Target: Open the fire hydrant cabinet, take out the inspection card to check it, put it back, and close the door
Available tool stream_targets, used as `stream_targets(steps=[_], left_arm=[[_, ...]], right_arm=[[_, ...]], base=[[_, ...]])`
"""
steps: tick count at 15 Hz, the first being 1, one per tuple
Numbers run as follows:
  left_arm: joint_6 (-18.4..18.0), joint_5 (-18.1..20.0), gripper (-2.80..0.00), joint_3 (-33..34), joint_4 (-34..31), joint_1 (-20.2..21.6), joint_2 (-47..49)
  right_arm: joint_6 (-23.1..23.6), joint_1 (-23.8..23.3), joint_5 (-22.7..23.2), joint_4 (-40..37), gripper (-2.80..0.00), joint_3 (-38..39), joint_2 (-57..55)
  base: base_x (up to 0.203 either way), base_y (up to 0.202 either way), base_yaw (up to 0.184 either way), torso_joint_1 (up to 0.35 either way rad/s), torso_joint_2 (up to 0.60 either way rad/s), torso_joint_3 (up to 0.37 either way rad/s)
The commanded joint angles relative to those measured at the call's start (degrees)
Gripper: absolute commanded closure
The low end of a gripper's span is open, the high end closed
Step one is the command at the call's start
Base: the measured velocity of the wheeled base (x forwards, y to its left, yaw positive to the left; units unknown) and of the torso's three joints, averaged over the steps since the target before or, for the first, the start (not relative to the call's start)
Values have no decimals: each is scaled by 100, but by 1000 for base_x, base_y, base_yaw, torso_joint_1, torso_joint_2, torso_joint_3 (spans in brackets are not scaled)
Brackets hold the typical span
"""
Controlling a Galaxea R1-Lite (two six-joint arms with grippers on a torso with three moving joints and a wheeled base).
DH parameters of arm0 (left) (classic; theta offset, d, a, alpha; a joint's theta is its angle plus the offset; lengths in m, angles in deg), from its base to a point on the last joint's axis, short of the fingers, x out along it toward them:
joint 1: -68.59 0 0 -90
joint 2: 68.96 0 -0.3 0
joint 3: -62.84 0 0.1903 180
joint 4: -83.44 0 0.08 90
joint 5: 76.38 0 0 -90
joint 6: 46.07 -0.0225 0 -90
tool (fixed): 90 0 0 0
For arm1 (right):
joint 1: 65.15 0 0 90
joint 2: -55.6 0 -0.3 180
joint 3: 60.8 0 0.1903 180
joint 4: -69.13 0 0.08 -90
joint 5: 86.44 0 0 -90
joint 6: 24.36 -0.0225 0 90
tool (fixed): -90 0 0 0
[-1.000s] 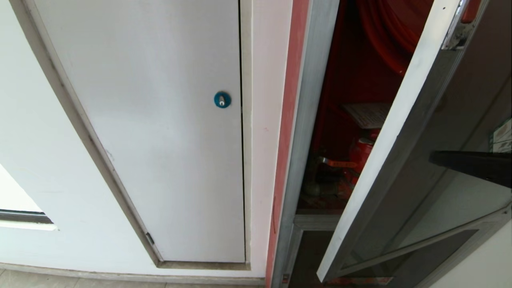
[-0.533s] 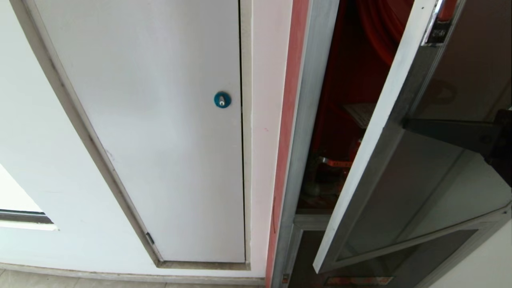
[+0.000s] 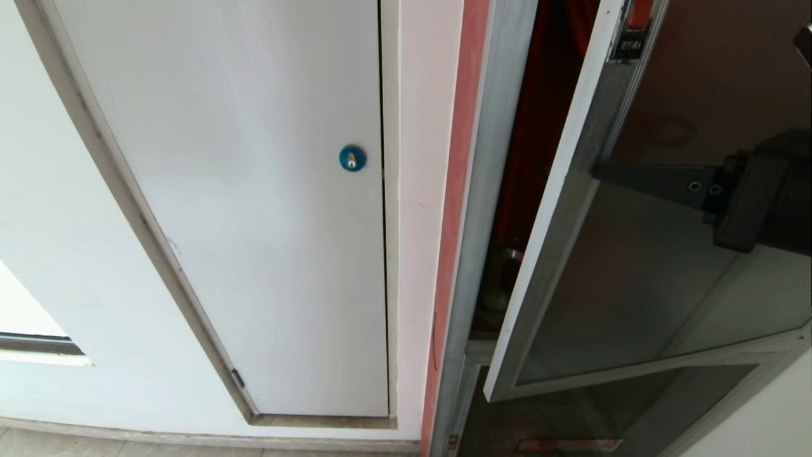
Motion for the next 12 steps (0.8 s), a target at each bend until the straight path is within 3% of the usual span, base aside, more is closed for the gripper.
stream_targets(steps=[1, 12], left_arm=[[0, 6, 0, 0, 4, 2, 7], [0, -1, 0, 0, 4, 2, 7]], right_arm=[[-8, 79, -37, 15, 0, -154, -266], [-7, 84, -974, 18, 0, -1139, -1207]], base=[[0, 0, 0, 0, 0, 0], [0, 0, 0, 0, 0, 0]])
